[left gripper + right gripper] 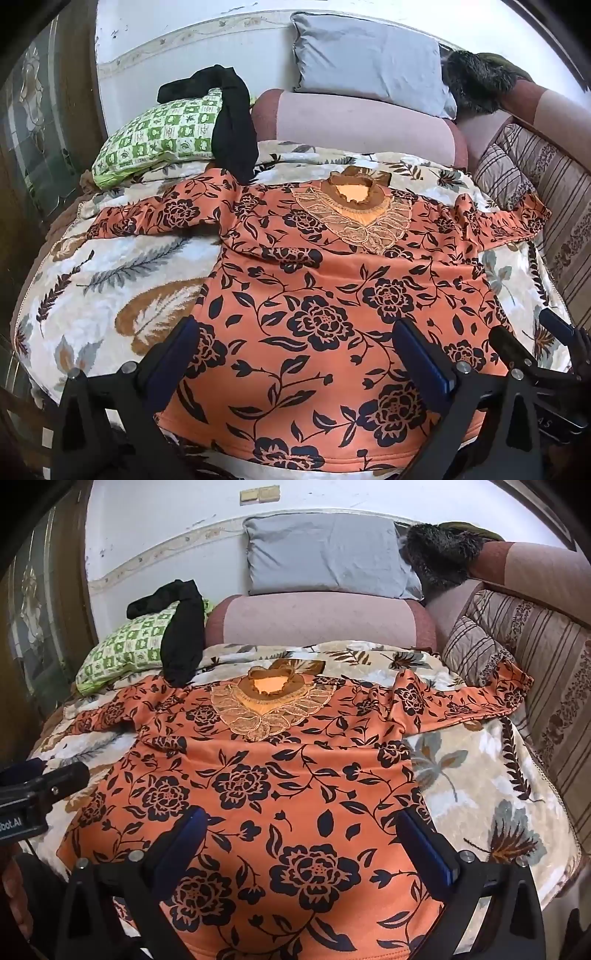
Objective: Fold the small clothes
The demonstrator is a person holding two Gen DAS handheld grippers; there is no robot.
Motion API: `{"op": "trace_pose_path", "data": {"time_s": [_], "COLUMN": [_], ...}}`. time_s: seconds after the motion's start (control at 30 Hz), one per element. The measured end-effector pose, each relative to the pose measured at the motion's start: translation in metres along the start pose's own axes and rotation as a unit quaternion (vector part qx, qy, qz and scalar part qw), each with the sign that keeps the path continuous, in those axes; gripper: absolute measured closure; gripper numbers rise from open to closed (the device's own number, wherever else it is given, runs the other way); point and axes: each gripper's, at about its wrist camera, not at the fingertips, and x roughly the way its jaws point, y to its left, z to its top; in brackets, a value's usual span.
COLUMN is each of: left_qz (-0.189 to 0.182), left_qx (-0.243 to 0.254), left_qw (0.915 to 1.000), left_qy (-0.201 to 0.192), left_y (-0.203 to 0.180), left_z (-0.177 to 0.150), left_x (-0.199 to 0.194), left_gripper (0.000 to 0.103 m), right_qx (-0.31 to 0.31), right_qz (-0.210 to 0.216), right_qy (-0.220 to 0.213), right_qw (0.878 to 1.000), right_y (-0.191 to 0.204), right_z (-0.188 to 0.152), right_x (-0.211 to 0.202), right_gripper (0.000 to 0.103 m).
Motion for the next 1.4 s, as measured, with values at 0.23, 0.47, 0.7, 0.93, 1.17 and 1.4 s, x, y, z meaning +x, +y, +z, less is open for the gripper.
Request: {"op": "trace_pose_path", "data": {"time_s": [0.23,0.47,0.7,0.93,1.17,1.4], "left_qz": [-0.006,0.014,0.006,0.014,0.009,-0.003], "left_qx": [-0.013,0.005,-0.004,0.006,0.001,-0.009], "left_qw": [0.9999,0.9997,0.9999,0.9999,1.0000,0.9999], "left_qy": [0.002,-0.019,-0.014,-0.004,-0.001,-0.010], "left_y": [0.001,0.005,0.007,0.005,0.004,0.004], "left_z": [0.000,0.000,0.001,0.002,0.003,0.004], "left_x": [-0.001,-0.001,-0.002,-0.004,-0.005,-0.006], "left_gripper": [0.000,0.000,0.000,0.000,0.000,0.000], "right_qx": [-0.001,0.000,-0.001,0.007,0.014,0.009], "right_qz": [0.000,-0.001,0.002,0.009,0.015,0.010], "right_qy": [0.001,-0.008,-0.007,-0.025,-0.036,-0.029], "right_qw": [1.000,1.000,1.000,1.000,0.999,0.999], "right_y": [0.006,0.006,0.006,0.006,0.005,0.008], "right_z": [0.007,0.008,0.012,0.014,0.015,0.019], "right_x": [0.000,-0.005,-0.007,-0.010,-0.012,-0.010], "right_gripper": [0.000,0.000,0.000,0.000,0.000,0.000]}}
